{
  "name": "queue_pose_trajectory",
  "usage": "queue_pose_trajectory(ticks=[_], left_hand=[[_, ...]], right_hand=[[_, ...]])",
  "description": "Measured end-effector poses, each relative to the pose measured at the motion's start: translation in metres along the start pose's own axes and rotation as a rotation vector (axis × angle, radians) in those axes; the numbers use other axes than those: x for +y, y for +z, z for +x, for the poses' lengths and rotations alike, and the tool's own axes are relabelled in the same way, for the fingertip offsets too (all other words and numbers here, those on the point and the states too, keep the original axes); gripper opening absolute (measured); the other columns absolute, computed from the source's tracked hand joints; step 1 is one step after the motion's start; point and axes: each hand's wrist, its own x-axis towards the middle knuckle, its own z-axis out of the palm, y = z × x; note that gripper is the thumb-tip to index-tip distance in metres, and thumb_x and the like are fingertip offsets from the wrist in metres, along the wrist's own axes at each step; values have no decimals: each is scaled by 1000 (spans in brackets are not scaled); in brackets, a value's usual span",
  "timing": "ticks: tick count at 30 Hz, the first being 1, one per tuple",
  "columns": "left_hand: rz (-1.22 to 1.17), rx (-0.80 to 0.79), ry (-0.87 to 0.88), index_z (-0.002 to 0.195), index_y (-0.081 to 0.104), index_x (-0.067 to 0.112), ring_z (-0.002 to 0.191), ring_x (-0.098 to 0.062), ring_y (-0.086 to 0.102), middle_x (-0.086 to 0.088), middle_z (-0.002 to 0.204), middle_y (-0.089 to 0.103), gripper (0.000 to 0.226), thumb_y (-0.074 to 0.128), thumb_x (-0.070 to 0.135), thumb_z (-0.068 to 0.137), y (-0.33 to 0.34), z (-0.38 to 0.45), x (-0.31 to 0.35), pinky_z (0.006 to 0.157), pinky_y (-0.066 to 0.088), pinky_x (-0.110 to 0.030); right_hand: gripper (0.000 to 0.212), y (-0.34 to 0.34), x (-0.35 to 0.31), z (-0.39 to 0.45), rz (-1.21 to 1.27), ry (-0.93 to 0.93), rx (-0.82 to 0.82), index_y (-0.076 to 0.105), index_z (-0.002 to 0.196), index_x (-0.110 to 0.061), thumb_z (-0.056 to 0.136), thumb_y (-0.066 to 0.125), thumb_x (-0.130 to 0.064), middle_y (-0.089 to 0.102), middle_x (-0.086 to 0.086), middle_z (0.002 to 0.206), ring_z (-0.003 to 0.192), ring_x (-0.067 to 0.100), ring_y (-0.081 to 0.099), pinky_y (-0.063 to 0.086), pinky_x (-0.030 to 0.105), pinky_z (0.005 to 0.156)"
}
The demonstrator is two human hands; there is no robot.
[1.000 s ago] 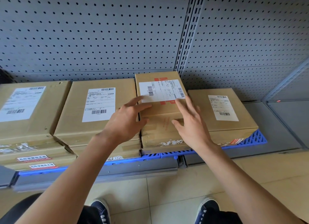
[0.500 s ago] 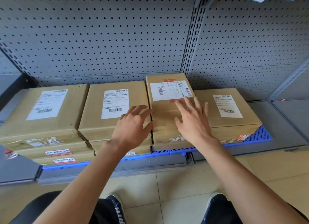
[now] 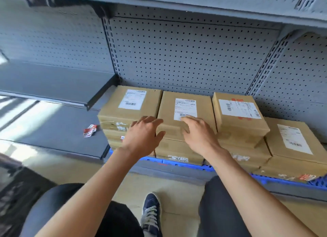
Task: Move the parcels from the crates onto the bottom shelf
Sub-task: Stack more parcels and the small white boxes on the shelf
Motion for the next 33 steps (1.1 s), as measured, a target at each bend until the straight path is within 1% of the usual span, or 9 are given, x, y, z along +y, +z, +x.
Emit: queue_pose_trajectory(ticks=[3,6,11,15,18,23,25,28,33], left_hand=[[38,35,-100,141,56,30,132,-21,48,6,140,58,44,56,42,98,-26,-22,-29,105,42,-41],[93,62,-189,141,55,31,133,-20,48,7,141,58,44,54,45,99,-49,-43,-51,103,42,-41],[154,101,-311,142,54,32,133,-20,48,9,144,56,45,51,48,101,-90,-78,-83,102,42,-43],[182,133,-391,145,51,32,134,-22,48,8,147,54,46,50,49,102,-119,-109,-107,102,43,-44],[189,152,-470,145,51,33,132,-22,50,9,146,54,47,50,50,101,-135,-138,-130,101,43,-41],[173,170,-607,146,51,34,133,-22,50,8,148,52,47,50,48,101,-153,-198,-174,105,43,-43],[157,185,-662,144,53,34,131,-22,52,8,148,53,46,52,48,100,-161,-222,-193,105,45,-44],[138,217,-740,140,56,35,126,-23,56,8,144,56,44,54,48,99,-174,-261,-219,99,49,-44],[74,292,-867,139,59,32,112,-18,65,5,143,57,41,55,42,99,-189,-327,-261,91,58,-43]], right_hand=[[39,10,-42,14,-1,-125,-21,55,139,-24,100,54,-27,56,-6,142,126,23,53,48,38,95],[37,19,-79,25,34,-234,-41,56,137,-22,100,55,-25,57,-4,139,126,25,51,48,38,95],[31,31,-137,33,81,-380,-64,59,128,-17,98,55,-23,62,-1,130,120,28,53,50,43,91],[36,40,-182,33,90,-475,-82,56,133,-18,97,53,-17,60,0,132,122,27,52,48,41,93],[40,49,-222,30,106,-538,-115,54,138,-17,98,52,-19,58,3,135,124,29,50,46,41,97],[42,79,-297,19,116,-649,-166,53,140,-20,98,53,-23,58,1,135,121,30,52,47,40,94],[43,92,-326,12,116,-691,-197,52,141,-21,99,52,-23,56,1,138,123,29,52,46,39,95],[45,111,-372,-1,106,-744,-272,48,145,-22,101,52,-25,51,1,146,130,29,47,40,38,101],[47,145,-440,-18,191,-816,-395,48,144,-24,97,56,-25,53,0,145,127,31,51,46,41,101]])
